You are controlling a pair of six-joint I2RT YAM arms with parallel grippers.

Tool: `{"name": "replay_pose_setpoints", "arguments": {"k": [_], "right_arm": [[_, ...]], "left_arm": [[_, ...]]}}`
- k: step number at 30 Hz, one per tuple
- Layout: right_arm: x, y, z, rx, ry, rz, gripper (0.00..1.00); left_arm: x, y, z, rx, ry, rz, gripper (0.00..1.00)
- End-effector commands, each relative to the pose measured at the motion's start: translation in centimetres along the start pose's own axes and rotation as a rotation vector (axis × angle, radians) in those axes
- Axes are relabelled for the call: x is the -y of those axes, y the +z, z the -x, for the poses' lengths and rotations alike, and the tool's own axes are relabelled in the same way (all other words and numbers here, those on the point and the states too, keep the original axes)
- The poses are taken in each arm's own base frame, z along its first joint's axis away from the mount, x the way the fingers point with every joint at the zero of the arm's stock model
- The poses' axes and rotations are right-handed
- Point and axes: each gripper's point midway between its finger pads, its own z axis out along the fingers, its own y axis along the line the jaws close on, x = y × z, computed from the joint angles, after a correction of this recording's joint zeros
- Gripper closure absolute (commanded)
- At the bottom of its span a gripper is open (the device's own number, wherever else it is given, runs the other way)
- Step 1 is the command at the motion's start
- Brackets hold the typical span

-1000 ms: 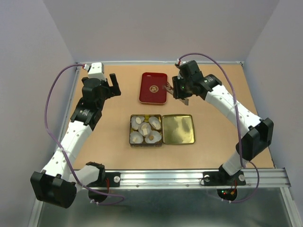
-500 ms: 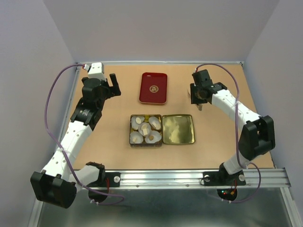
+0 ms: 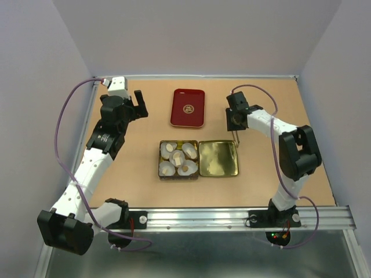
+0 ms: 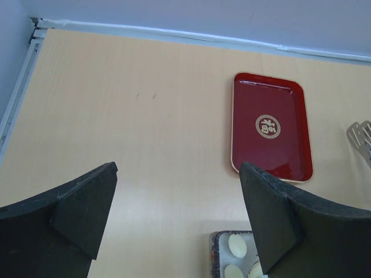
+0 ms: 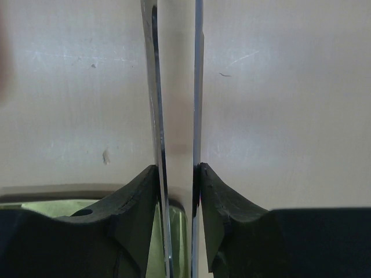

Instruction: Pack the chocolate

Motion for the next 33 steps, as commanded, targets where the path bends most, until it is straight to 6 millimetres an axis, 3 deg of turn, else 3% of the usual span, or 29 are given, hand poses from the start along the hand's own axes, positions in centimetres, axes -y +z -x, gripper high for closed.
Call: {"name": "replay_pose_setpoints", "arguments": {"k": [1, 13, 22, 27, 33], "right_arm": [[-0.9, 1.7, 3.0, 0.064, 0.015, 0.021, 0.6], [-1.3, 5.2, 7.1, 0.087, 0.043, 0.064, 0.6], [-1.1, 8.1, 7.4, 0.064, 0.051, 0.057, 0.6], [-1.1, 8.7, 7.9, 0.071, 0.056, 0.052, 0.59], [-1.1, 8.3, 7.7, 0.067, 0.06, 0.062, 0.39]], "left_arm": [[0.5, -0.5, 2.6, 0.067, -0.001, -0.011, 0.01], [0.4, -0.1, 2.3, 0.054, 0.006, -0.001, 0.01], [0.4, 0.0, 2.2, 0.051, 0.007, -0.001, 0.01], [0.3, -0.1, 2.2, 0.052, 0.005, 0.005, 0.01], [0.3, -0.1, 2.2, 0.053, 0.007, 0.006, 0.01]]}}
